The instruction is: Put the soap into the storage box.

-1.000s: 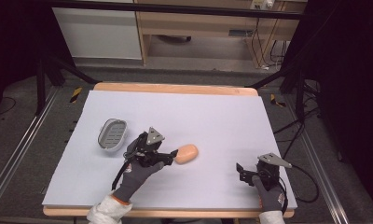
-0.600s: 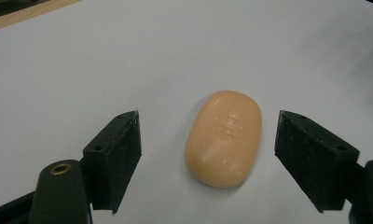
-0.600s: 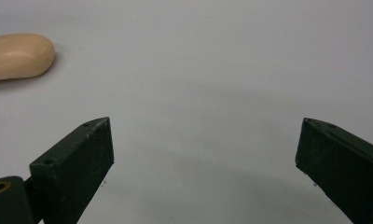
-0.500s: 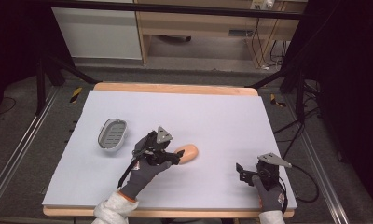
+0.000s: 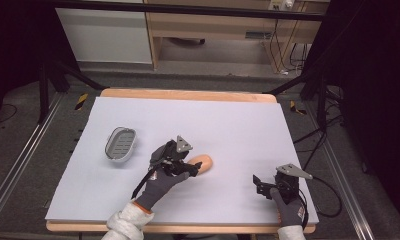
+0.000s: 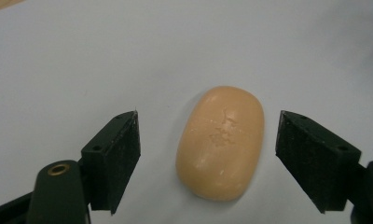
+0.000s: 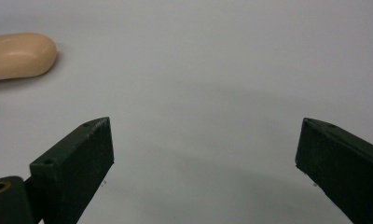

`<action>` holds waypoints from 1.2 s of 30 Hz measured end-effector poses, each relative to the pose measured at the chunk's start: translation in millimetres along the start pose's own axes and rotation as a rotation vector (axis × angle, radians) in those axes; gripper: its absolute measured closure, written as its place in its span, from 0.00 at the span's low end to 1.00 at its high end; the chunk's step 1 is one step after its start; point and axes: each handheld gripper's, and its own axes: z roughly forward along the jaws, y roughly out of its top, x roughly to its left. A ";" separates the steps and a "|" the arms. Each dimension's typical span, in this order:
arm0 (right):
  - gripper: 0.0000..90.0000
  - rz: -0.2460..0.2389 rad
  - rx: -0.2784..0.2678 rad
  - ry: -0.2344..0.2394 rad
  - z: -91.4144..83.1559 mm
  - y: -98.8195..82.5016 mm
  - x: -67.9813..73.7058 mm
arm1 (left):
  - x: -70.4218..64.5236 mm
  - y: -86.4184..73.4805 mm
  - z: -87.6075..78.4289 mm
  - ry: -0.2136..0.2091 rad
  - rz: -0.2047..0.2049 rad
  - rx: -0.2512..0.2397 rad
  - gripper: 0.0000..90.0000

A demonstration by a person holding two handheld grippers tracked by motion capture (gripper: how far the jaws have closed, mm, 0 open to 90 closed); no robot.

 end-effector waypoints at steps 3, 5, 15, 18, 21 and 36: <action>0.05 0.011 0.004 0.008 -0.7 0.3 0.7 | -0.2 -0.5 4.4 0.001 0.002 0.013 0.24; 0.05 0.000 0.002 0.003 0.1 0.0 0.0 | -0.4 -0.7 7.1 -0.001 0.006 0.024 0.23; 0.05 0.007 0.005 0.004 0.6 -0.1 0.2 | -4.0 -1.5 17.5 -0.010 0.021 0.056 0.23; 0.05 0.000 0.005 0.005 1.1 -0.4 0.0 | -6.0 -1.8 21.7 -0.011 0.024 0.065 0.23; 0.05 0.002 0.004 0.003 1.1 -0.4 -0.2 | -6.9 -2.0 24.9 -0.010 0.031 0.078 0.23; 0.05 0.008 0.009 0.009 1.7 -0.7 -0.1 | -10.8 -5.2 41.6 -0.020 0.054 0.132 0.23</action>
